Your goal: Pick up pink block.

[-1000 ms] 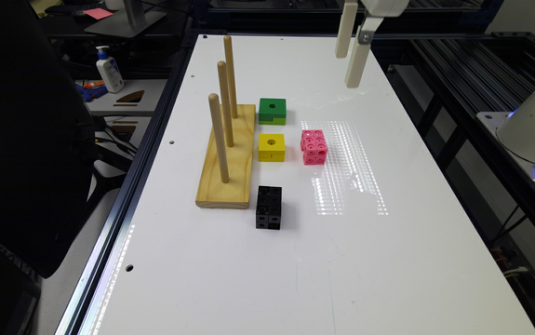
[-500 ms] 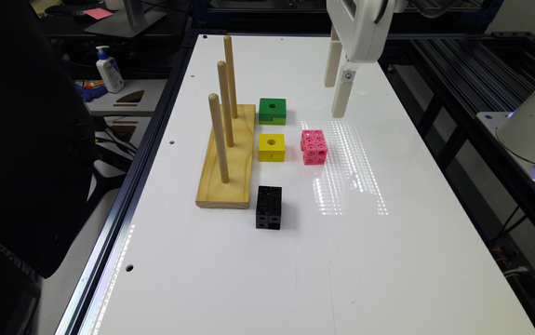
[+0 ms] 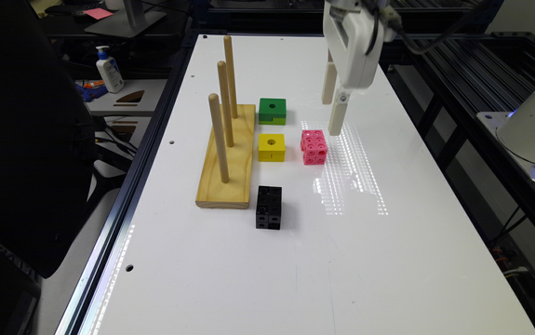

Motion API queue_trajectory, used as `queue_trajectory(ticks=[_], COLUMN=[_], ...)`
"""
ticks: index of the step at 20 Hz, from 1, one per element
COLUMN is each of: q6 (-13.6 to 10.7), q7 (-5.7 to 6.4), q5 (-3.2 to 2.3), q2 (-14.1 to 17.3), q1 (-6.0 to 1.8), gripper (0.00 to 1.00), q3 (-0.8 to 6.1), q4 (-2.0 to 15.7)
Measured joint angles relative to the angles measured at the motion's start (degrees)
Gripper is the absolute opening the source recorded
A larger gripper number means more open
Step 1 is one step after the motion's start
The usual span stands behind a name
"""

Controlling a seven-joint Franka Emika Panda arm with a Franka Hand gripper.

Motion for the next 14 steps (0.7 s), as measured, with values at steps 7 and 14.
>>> queue_trajectory(ticks=[7, 14], q6=[0.2, 0.4], q7=[0.00, 0.00], q5=[0.00, 0.00], q2=[0.2, 0.6], q1=[-0.06, 0.01], gripper=[1.00, 1.00], q3=[0.03, 0.14], q4=[0.11, 0.47])
